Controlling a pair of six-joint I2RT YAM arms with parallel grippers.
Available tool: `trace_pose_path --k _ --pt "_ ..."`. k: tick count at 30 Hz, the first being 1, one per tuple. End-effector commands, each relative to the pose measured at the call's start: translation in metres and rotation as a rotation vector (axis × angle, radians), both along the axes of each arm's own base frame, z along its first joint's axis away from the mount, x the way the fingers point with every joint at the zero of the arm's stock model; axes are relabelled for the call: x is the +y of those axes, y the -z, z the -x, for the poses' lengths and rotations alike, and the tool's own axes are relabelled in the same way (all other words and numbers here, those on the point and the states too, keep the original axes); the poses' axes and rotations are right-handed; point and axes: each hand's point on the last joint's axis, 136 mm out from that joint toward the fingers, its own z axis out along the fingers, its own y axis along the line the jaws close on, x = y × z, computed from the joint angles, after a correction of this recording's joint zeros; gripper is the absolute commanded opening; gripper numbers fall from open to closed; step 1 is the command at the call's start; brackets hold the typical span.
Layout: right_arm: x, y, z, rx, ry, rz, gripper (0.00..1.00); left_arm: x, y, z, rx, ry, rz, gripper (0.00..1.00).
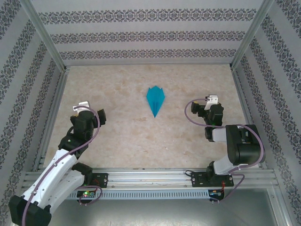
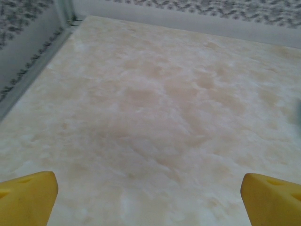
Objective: Fold a paper plane with a square sheet of paper (fold left side to right side)
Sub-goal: Reset both arms
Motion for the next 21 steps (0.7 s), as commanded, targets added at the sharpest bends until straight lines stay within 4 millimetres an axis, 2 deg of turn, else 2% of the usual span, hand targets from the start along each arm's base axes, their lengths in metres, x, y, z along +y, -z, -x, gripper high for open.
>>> trace_pose_path --k 1,5,10,13,21 --pt "0.000 -0.010 -0.003 -0.032 0.004 0.020 0.98 0.022 0.000 -0.006 -0.037 -0.054 -0.090 1.00" --pt "0.000 -0.010 -0.004 -0.034 0.005 0.021 0.98 0.042 0.013 -0.012 -0.070 -0.119 -0.116 1.00" --pt "0.001 -0.010 -0.004 -0.032 0.005 0.023 0.98 0.047 0.029 -0.026 -0.130 -0.135 -0.118 1.00" --pt "0.000 -0.010 -0.004 -0.032 0.005 0.023 0.98 0.045 0.042 -0.037 -0.113 -0.117 -0.148 1.00" --pt "0.000 -0.010 -0.004 -0.032 0.006 0.023 0.98 0.018 0.063 -0.066 -0.133 0.057 -0.154 1.00"
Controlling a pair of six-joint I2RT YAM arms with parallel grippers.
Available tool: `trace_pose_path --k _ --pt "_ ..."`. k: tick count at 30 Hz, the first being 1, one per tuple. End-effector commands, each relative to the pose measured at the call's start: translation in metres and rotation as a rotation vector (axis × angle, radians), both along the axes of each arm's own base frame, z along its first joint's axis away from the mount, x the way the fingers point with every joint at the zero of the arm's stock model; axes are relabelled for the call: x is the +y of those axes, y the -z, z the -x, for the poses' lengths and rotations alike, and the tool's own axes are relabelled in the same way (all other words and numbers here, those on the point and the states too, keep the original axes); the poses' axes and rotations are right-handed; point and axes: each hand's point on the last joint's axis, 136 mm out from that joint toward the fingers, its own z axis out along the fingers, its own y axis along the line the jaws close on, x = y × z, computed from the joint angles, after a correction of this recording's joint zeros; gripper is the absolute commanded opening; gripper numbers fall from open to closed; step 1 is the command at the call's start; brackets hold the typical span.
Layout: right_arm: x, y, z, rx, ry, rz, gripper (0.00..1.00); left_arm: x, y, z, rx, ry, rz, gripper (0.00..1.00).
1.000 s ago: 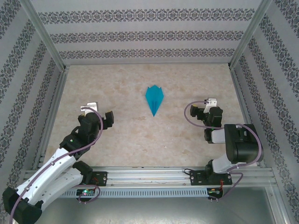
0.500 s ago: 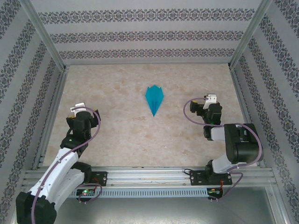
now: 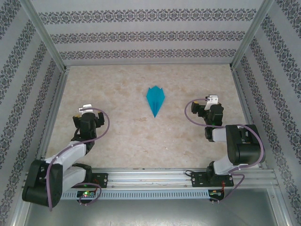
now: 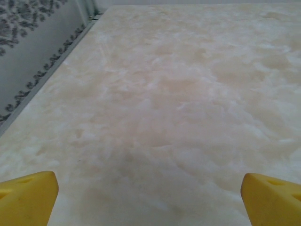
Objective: Fold a paper plane with a square sheet of paper (fold left side to right side)
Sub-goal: Reset both arms
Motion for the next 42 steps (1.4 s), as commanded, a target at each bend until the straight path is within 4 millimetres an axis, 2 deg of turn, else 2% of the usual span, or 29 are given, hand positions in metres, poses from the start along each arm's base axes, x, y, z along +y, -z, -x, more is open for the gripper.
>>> trace_pose_path --k 1,14,21,22,25,29,42 --pt "0.002 -0.010 -0.004 -0.034 -0.002 0.021 0.98 -0.010 -0.021 -0.020 -0.131 0.086 -0.001 1.00" --pt "0.001 -0.010 -0.004 -0.034 -0.001 0.021 0.98 -0.025 -0.018 -0.049 -0.161 0.214 -0.011 1.00" --pt "0.002 -0.010 -0.004 -0.033 -0.003 0.021 0.98 -0.024 0.006 -0.055 -0.196 0.241 0.005 1.00" --pt "0.002 -0.010 -0.004 -0.034 -0.003 0.021 0.98 -0.025 0.004 -0.056 -0.218 0.254 -0.006 1.00" --pt "0.002 -0.010 -0.004 -0.033 -0.002 0.021 0.98 -0.026 0.008 -0.056 -0.180 0.258 0.008 1.00" --pt "0.002 -0.010 -0.004 -0.032 -0.003 0.023 0.98 -0.014 0.015 -0.073 -0.091 0.213 0.051 1.00" --pt "0.003 -0.010 -0.004 -0.032 -0.003 0.025 0.98 -0.014 0.016 -0.072 -0.099 0.242 0.082 1.00"
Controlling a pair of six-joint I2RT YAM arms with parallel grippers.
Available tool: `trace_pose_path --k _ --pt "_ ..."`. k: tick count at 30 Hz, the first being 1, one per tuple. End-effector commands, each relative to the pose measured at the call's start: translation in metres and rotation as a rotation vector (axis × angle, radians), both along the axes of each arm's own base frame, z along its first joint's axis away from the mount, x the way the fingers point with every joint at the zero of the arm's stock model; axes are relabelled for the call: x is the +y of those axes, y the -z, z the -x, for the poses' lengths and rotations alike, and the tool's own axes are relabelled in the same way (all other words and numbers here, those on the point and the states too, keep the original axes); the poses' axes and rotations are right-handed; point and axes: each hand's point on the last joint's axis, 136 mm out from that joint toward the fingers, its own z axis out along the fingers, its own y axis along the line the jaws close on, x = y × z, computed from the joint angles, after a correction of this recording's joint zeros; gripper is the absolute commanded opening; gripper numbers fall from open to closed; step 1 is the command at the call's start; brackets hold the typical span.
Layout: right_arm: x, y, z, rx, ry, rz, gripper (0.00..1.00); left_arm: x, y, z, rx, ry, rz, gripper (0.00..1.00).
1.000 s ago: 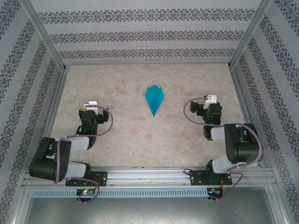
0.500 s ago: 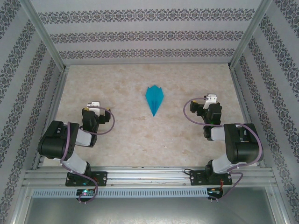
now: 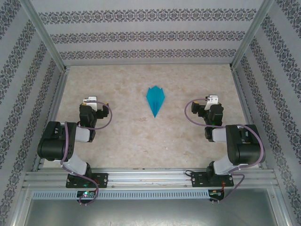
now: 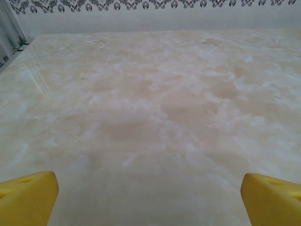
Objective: Fold a paper plane with a square sheet of paper (fold left side to right side)
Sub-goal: Reset both arms
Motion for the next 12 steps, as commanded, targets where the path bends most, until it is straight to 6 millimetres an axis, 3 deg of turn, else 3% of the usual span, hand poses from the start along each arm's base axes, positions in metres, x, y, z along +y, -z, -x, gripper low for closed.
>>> trace_pose_path --k 1,12 --pt "0.0036 -0.0107 -0.0044 -0.033 -0.010 0.022 0.98 -0.0023 -0.0001 0.0004 0.007 0.018 0.018 1.00" --pt "0.0051 -0.0101 -0.0048 -0.028 -0.016 0.032 0.98 -0.0023 -0.0001 0.0004 0.007 0.018 0.018 1.00"
